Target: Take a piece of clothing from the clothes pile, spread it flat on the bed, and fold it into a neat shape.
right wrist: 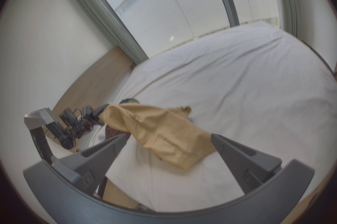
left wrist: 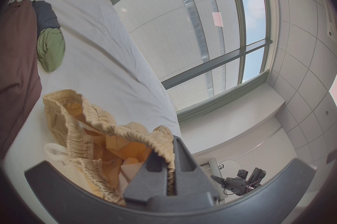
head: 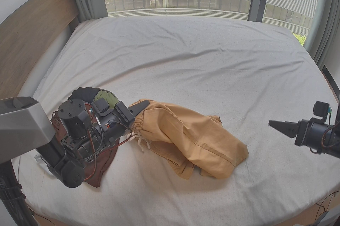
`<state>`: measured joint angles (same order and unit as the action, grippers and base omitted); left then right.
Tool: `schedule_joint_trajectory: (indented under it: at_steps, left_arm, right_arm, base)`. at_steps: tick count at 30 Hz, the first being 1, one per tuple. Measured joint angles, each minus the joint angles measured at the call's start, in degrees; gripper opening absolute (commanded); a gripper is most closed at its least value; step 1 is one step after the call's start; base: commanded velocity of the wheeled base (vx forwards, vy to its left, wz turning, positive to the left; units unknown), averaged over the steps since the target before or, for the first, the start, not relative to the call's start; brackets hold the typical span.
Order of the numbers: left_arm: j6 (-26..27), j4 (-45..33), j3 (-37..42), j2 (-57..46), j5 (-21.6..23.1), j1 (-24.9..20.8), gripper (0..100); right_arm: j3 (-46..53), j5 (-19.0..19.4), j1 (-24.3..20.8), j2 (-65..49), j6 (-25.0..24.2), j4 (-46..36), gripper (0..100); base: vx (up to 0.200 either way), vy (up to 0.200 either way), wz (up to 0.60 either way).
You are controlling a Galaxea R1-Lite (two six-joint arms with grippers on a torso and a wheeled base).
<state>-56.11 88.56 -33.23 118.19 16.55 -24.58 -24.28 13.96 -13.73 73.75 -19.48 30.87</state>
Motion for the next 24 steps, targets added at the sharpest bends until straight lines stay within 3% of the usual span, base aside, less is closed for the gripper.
schedule_joint_trajectory:
  at_steps: [14,24]
  left_arm:
    - [0.1,0.0,-0.9,3.1,-0.5,1.1,0]
    - [0.1,0.0,-1.5,3.4,-0.9,1.4,0]
  right_arm:
    - [5.8,7.8,2.5,16.2,-0.4,5.1,100]
    - [10.8,8.0,4.2,34.4,-1.2,34.5,100]
  base:
    - [0.000,0.000,0.00]
    - [0.000,0.000,0.00]
